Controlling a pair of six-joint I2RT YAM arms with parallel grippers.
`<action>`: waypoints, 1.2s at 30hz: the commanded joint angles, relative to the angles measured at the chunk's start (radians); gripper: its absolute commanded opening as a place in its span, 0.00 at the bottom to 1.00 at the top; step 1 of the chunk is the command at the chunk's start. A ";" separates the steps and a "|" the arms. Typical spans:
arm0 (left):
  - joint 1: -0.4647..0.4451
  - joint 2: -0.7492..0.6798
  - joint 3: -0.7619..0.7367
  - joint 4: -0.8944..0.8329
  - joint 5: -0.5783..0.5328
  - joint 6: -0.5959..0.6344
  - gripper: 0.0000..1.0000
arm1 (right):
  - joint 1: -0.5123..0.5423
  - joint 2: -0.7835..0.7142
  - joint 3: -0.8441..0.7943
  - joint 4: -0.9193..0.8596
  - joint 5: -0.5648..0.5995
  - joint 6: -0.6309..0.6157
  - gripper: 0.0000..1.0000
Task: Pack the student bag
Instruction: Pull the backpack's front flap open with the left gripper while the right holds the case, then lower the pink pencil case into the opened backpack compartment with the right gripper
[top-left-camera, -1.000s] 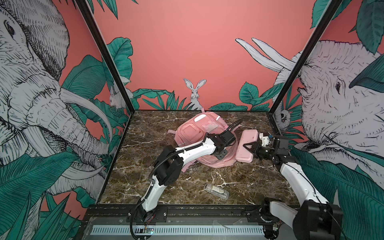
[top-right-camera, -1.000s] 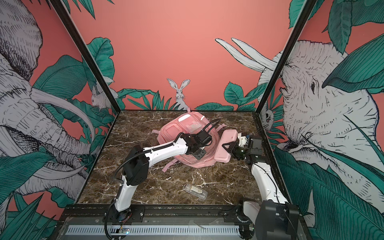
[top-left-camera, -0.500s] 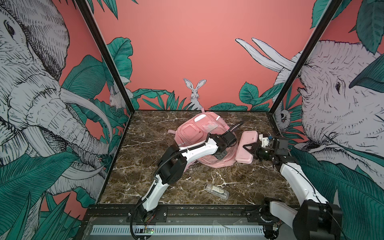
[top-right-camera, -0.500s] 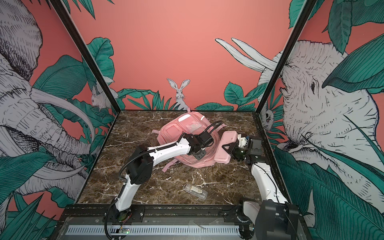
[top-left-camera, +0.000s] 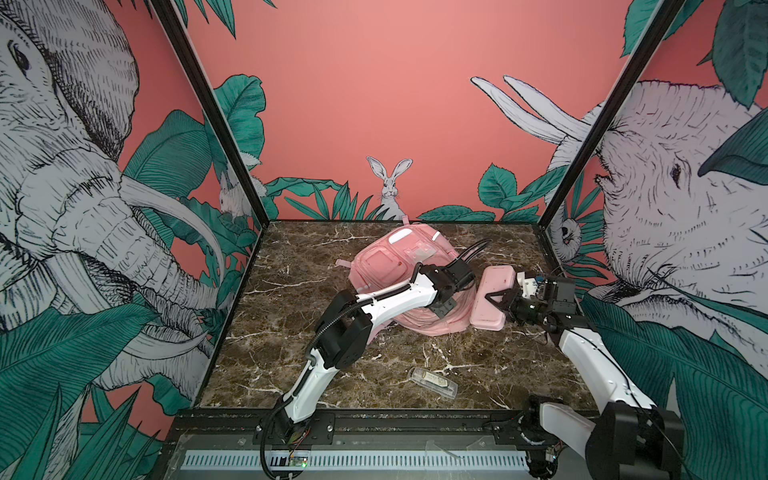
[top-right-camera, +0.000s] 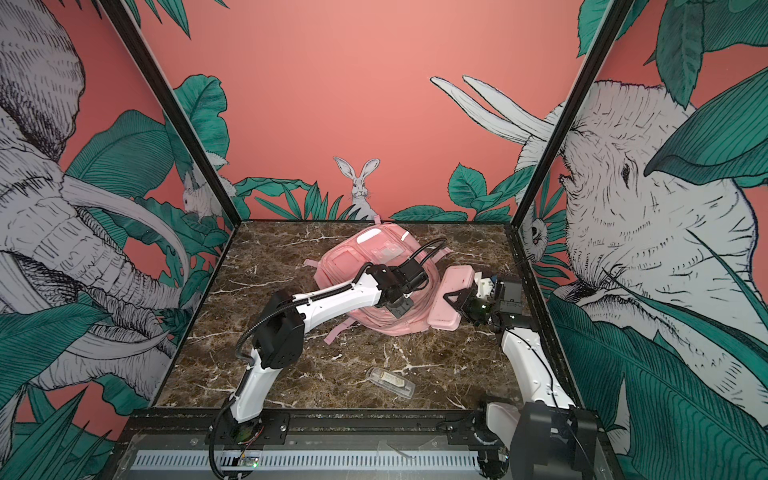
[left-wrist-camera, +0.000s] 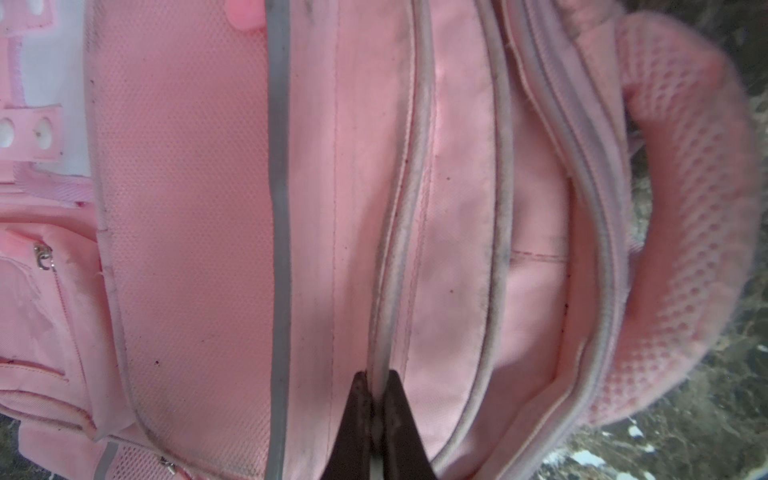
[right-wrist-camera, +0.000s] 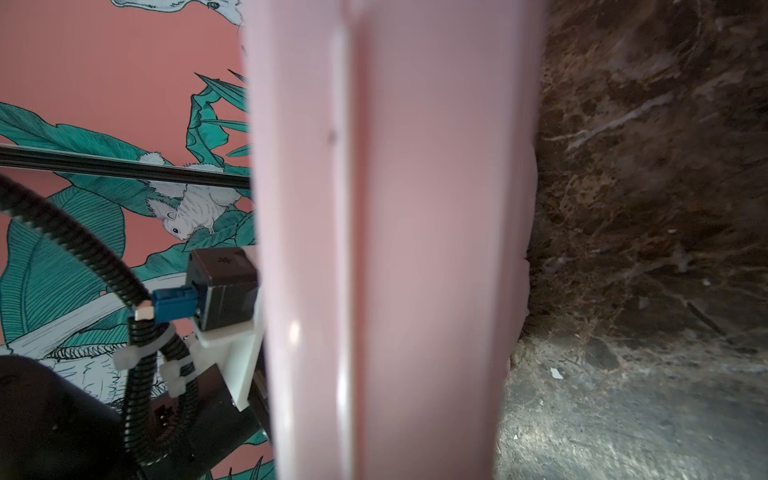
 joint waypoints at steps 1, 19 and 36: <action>0.030 -0.102 0.066 -0.001 0.045 -0.009 0.00 | -0.002 -0.021 0.000 0.050 -0.021 -0.001 0.17; 0.168 -0.302 0.080 0.118 0.360 -0.147 0.00 | 0.054 0.024 -0.069 0.305 -0.014 0.170 0.17; 0.195 -0.318 0.079 0.182 0.436 -0.228 0.00 | 0.339 0.454 0.093 0.778 0.157 0.418 0.17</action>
